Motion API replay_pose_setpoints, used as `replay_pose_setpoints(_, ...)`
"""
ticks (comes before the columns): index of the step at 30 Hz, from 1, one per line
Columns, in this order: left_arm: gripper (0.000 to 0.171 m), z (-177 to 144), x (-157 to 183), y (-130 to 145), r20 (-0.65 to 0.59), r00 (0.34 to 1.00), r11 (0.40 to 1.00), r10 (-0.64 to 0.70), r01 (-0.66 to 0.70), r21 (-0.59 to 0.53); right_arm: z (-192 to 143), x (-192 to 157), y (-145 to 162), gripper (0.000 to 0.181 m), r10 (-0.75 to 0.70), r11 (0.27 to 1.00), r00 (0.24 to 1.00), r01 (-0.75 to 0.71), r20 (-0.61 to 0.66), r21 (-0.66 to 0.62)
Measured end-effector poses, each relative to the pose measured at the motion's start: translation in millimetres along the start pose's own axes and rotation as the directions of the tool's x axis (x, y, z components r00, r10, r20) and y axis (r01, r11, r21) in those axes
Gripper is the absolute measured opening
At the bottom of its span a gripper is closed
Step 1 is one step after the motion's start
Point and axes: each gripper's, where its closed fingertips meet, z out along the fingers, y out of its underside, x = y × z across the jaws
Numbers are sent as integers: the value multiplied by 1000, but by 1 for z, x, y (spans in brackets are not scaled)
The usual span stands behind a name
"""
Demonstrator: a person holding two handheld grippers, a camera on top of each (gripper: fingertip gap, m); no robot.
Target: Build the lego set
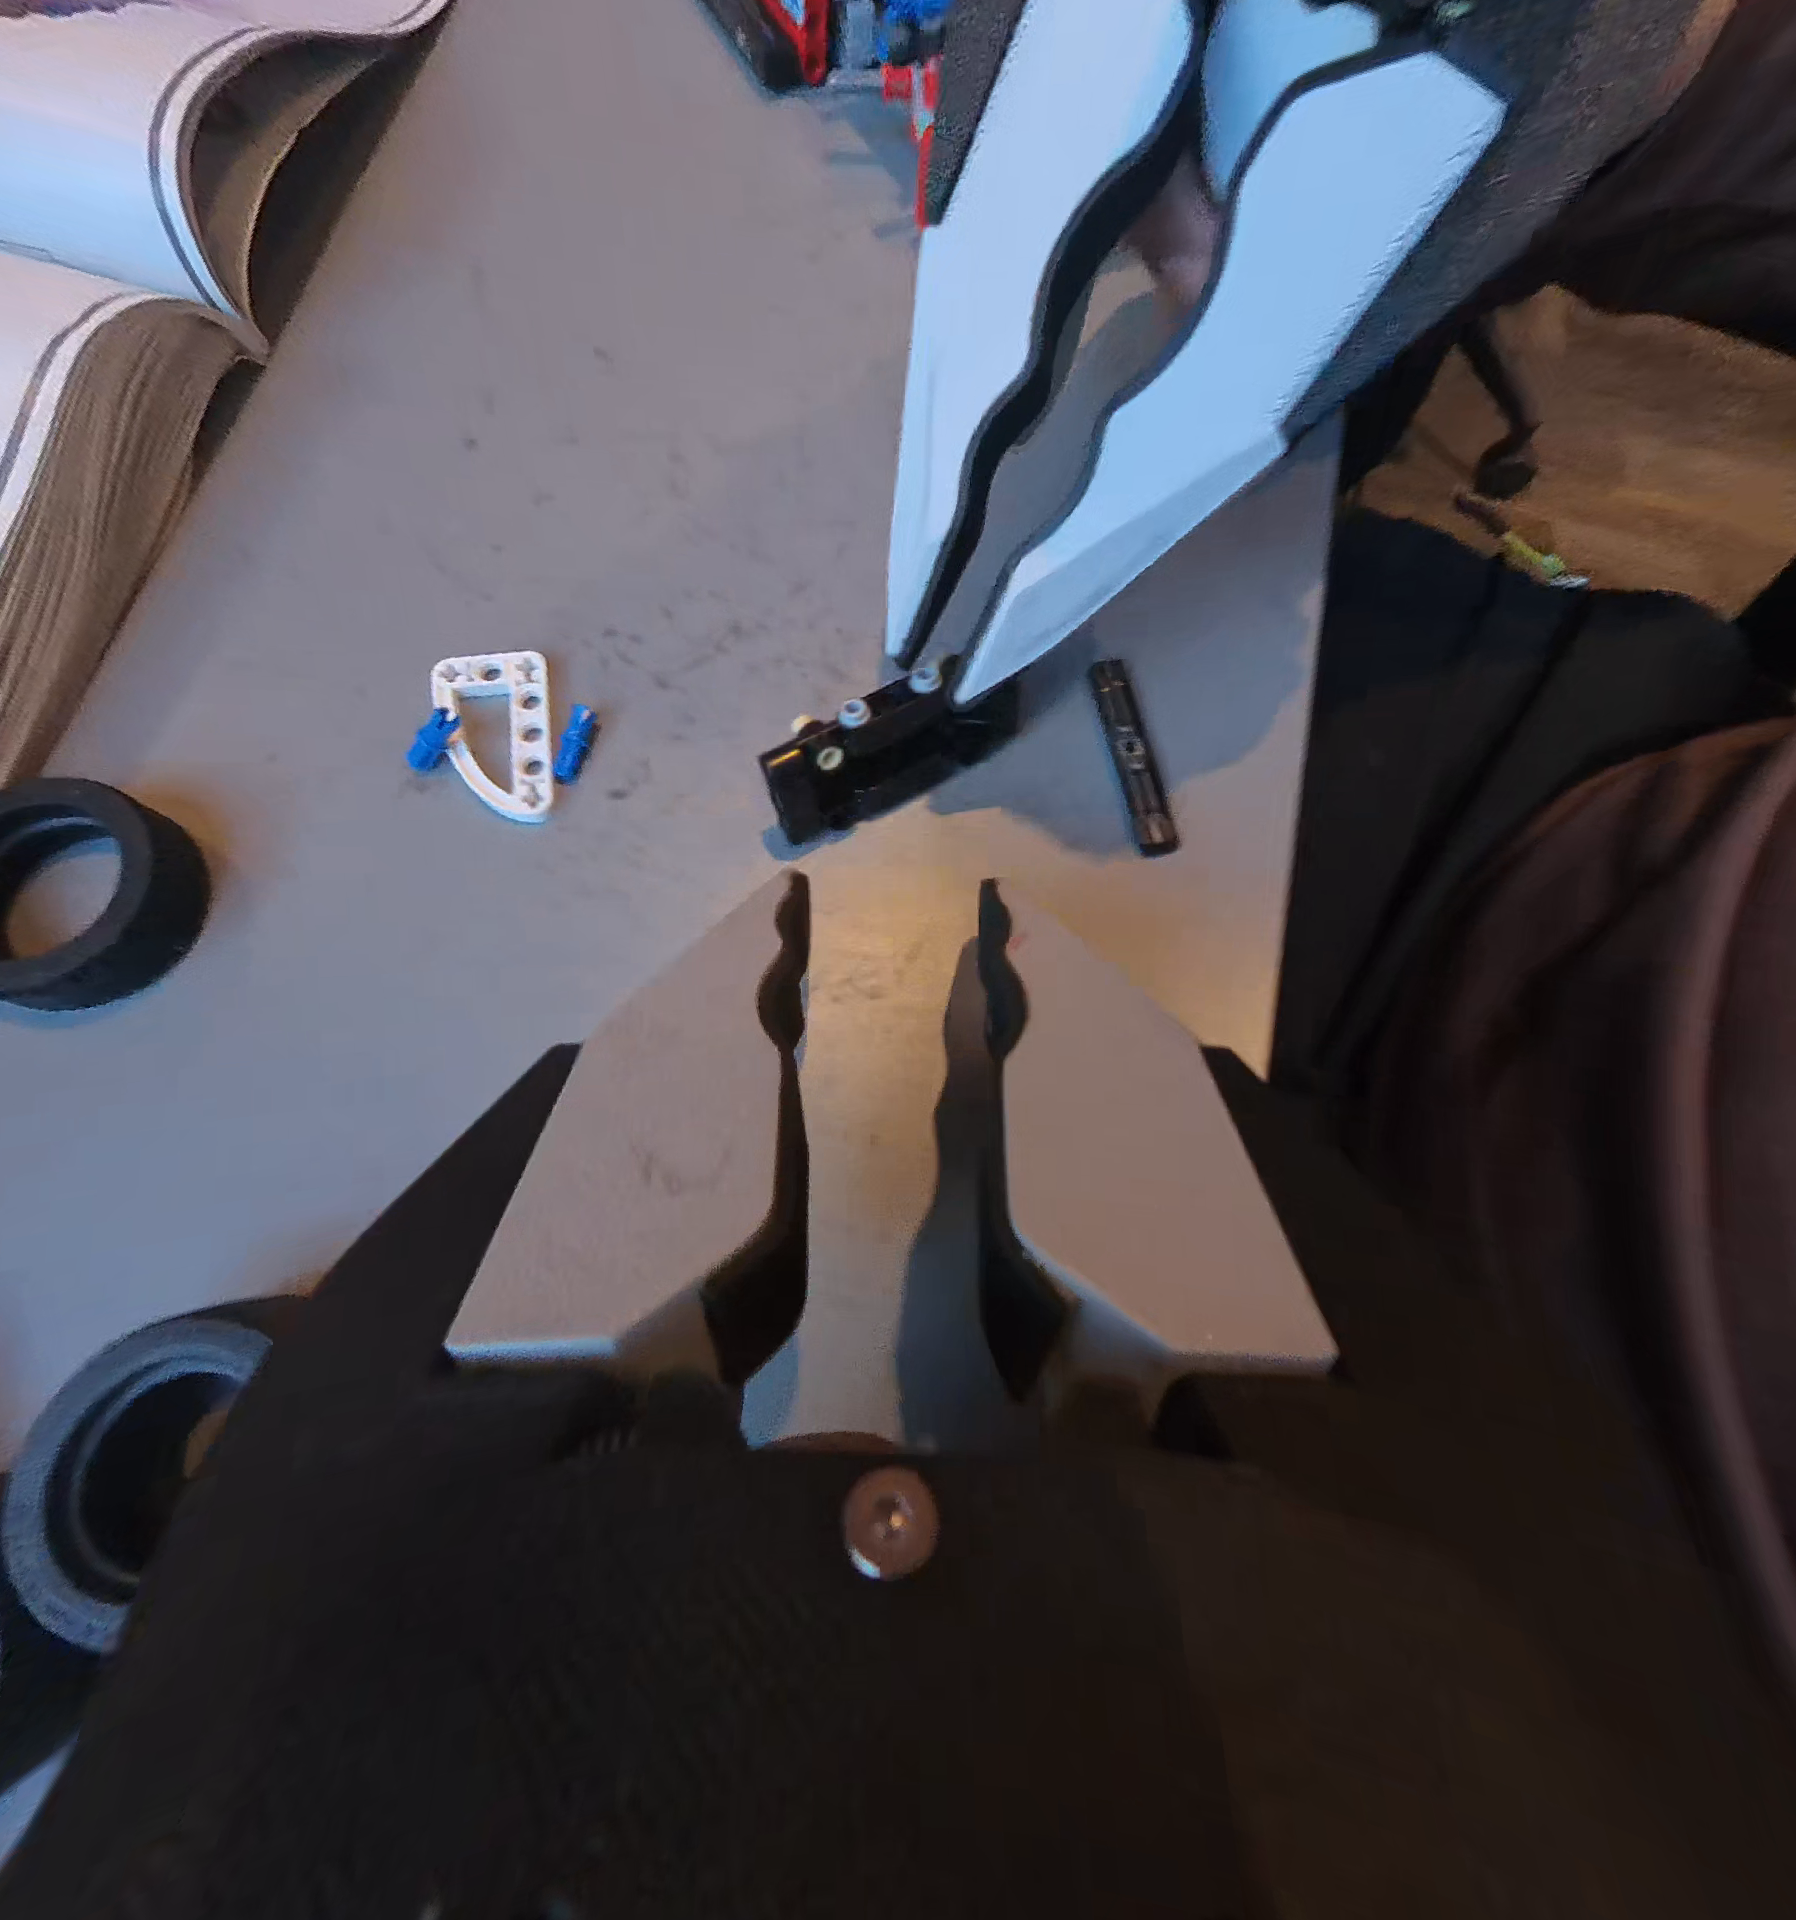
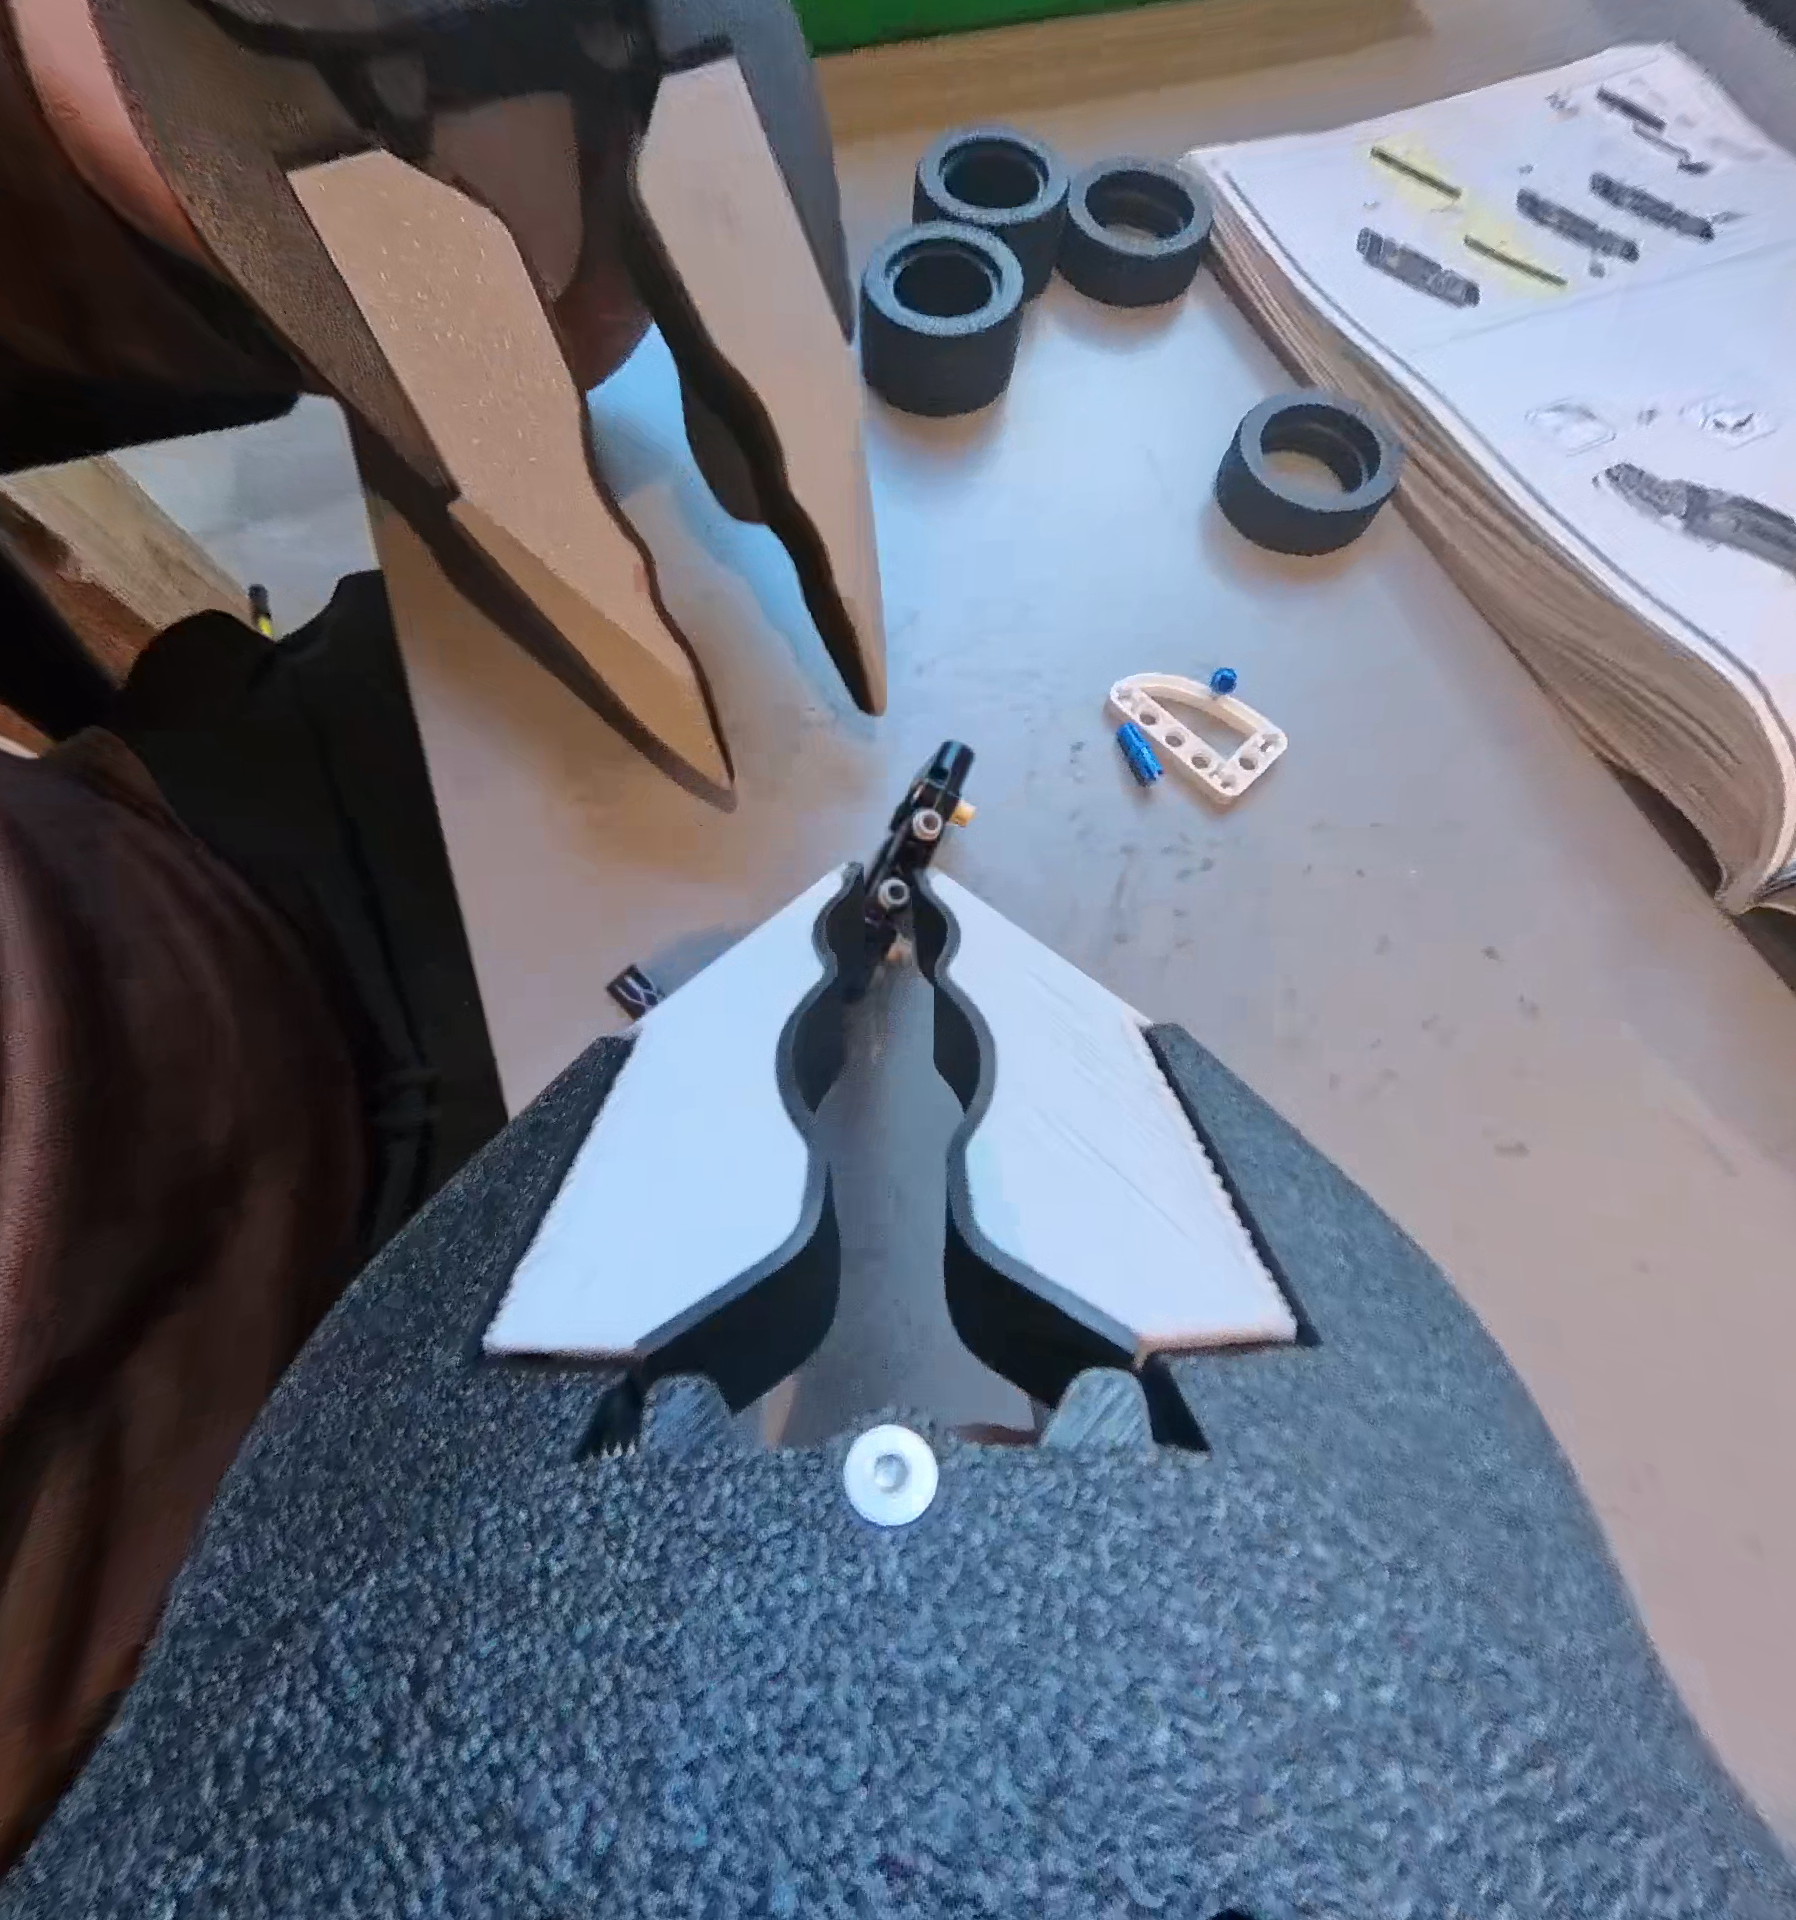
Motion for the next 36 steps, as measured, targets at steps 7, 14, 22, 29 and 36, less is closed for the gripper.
replay_pose_setpoints(7,30,6,-6,-1,-94,993,997,-72,70,-25,-25,-23,11,17,-67,997,995,70,80,-36)
replay_pose_setpoints(14,43,15,-3,-15,-79,995,998,-62,59,-32,-13,-39,38,18,-125,984,983,140,132,-112)
replay_pose_setpoints(22,38,5,47,-5,-209,958,974,195,-213,-70,-12,-37,37,0,-38,994,989,52,141,-101)
replay_pose_setpoints(29,25,22,59,5,-223,935,936,276,-314,-158,-15,-36,37,0,-4,996,991,17,137,-90)
replay_pose_setpoints(36,7,29,55,1,-215,954,957,207,-243,-157,-17,-31,40,15,-62,991,992,73,106,-110)
